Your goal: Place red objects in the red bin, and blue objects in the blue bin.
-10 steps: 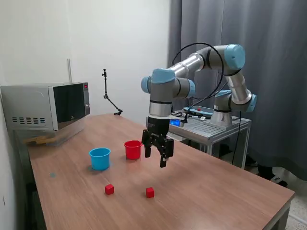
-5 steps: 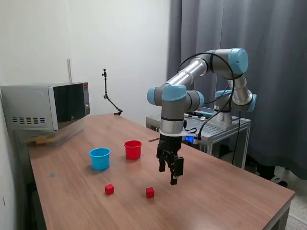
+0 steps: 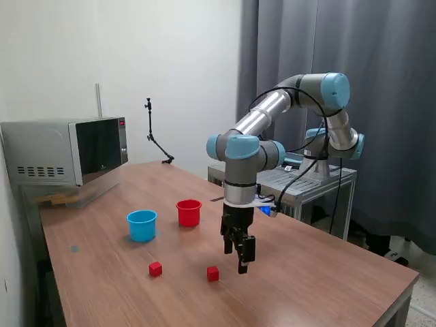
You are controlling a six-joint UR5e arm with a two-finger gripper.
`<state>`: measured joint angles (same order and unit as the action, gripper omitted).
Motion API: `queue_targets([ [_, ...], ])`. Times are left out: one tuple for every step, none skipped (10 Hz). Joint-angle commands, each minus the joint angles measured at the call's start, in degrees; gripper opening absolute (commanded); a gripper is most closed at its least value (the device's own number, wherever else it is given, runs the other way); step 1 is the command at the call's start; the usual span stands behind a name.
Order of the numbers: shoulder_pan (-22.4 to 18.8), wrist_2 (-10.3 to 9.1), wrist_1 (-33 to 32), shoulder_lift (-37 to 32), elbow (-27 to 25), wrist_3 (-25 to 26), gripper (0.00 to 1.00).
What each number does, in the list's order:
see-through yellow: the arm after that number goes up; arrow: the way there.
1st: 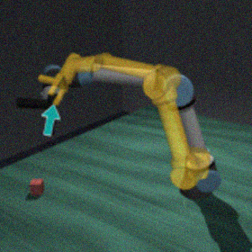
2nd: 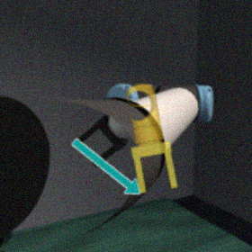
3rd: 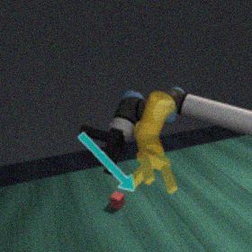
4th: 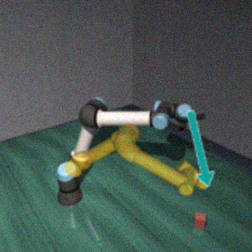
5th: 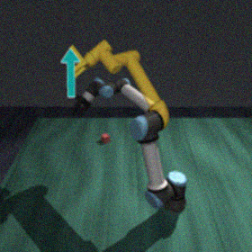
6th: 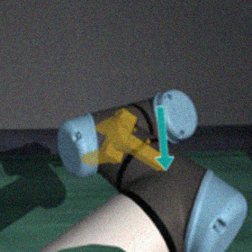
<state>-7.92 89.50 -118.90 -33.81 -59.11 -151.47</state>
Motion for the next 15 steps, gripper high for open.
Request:
queue_targets([
  [1.41,0.06,-0.89,0.23,0.14,-0.31,1.0],
  [1.51,0.06,-1.07,0.23,0.05,-0.31,1.0],
  [1.42,0.06,-1.59,0.93,0.66,-0.4,1.0],
  [1.24,0.06,-1.6,1.98,0.84,-0.4,1.0],
  [1.07,-0.02,-2.12,2.34,0.93,-0.4,1.0],
  [0.89,-0.02,-2.48,2.34,1.19,-0.49,1.0],
  [0.98,-0.02,-2.48,2.6,1.45,-0.49,1.0],
  [0.98,-0.02,-2.48,2.78,1.54,-1.97,1.0],
  [0.98,0.06,-2.57,2.87,1.72,-2.77,1.0],
  [1.24,0.06,-2.57,2.87,1.72,-2.95,1.0],
  [1.5,0.06,-2.65,3.3,2.16,-3.56,1.0],
  [1.51,0.06,-2.92,3.57,2.51,-4.7,1.0],
  [1.51,0.06,-3.44,3.75,2.77,-5.23,1.0],
  [1.68,0.06,-3.71,3.75,2.77,-5.23,1.0],
  [1.94,0.15,-3.88,3.83,2.77,-5.76,1.0],
])
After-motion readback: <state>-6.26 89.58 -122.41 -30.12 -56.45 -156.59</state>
